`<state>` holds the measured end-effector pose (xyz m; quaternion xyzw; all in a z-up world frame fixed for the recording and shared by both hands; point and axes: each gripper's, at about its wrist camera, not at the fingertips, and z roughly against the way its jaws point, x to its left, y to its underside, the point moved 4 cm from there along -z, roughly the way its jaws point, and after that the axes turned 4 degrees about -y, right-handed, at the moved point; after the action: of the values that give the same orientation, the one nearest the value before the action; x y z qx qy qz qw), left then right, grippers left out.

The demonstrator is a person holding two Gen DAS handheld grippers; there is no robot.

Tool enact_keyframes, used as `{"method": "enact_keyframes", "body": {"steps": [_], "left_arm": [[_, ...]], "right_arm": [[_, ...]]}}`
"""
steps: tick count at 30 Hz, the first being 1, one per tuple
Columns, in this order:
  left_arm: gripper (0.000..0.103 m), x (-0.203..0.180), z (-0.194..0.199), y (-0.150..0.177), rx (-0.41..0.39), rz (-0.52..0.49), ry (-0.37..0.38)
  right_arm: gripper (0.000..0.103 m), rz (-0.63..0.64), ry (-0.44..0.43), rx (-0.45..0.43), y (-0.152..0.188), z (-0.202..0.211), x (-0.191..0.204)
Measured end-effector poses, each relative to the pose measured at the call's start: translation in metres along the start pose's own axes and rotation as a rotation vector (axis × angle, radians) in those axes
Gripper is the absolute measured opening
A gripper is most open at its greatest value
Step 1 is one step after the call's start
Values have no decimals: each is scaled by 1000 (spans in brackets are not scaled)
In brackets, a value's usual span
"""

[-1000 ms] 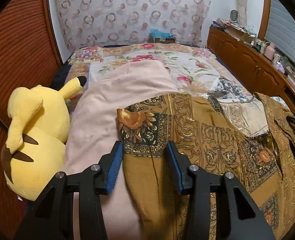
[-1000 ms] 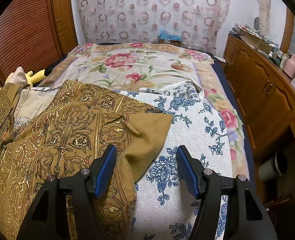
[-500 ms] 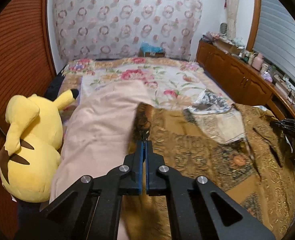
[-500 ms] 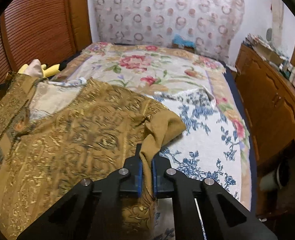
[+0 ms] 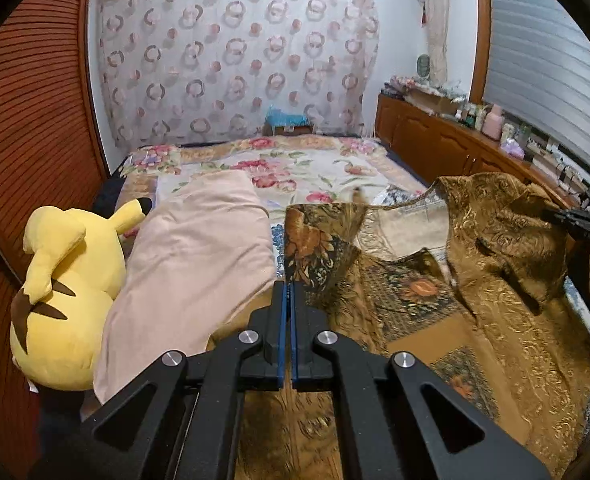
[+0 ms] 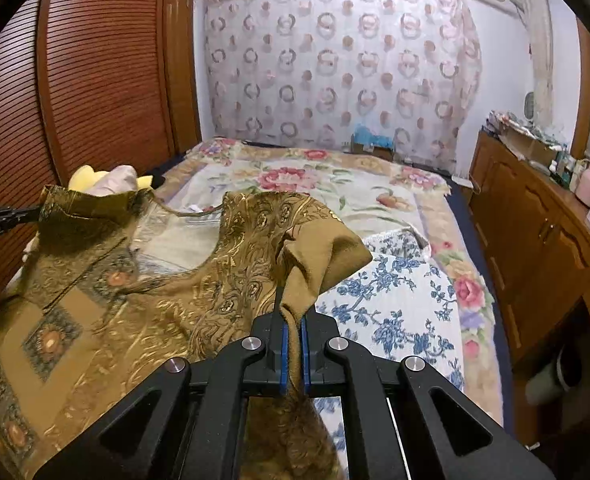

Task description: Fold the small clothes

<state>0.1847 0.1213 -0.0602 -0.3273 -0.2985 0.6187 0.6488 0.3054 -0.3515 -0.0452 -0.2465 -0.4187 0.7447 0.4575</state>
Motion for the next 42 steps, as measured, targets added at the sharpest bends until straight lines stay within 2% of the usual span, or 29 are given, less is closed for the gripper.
{"method": "enact_keyframes", "body": {"steps": [4, 9, 18, 22, 27, 31, 33, 34, 37, 38, 40, 42], "left_arm": [[2, 5, 28, 13, -37, 19, -4], [2, 16, 68, 47, -75, 72, -13], [2, 37, 107, 106, -61, 140, -42], [2, 45, 122, 120, -58, 148, -54], [2, 38, 146, 125, -51, 118, -39], [2, 29, 143, 134, 12, 81, 24], [3, 29, 136, 136, 26, 75, -6], [7, 31, 132, 137, 35, 78, -13], [28, 38, 129, 130, 21, 97, -30], [35, 39, 131, 127, 12, 98, -32], [42, 42, 130, 119, -1, 99, -22], [49, 45, 125, 110, -3, 92, -20]], "right_arm": [[4, 1, -8, -36, 15, 26, 10], [4, -36, -17, -69, 50, 59, 16], [4, -35, -27, -69, 107, 113, 30], [4, -54, -56, -70, 116, 135, 34], [4, -23, -38, -12, 124, 155, 44], [4, -2, -26, 25, 124, 156, 49], [12, 3, -4, 45, 129, 150, 45], [12, -5, -1, 60, 131, 145, 43], [17, -31, 14, 76, 130, 139, 41], [21, -38, 15, 69, 128, 140, 40], [26, -45, 10, 33, 119, 147, 36], [37, -40, 16, -16, 108, 158, 33]]}}
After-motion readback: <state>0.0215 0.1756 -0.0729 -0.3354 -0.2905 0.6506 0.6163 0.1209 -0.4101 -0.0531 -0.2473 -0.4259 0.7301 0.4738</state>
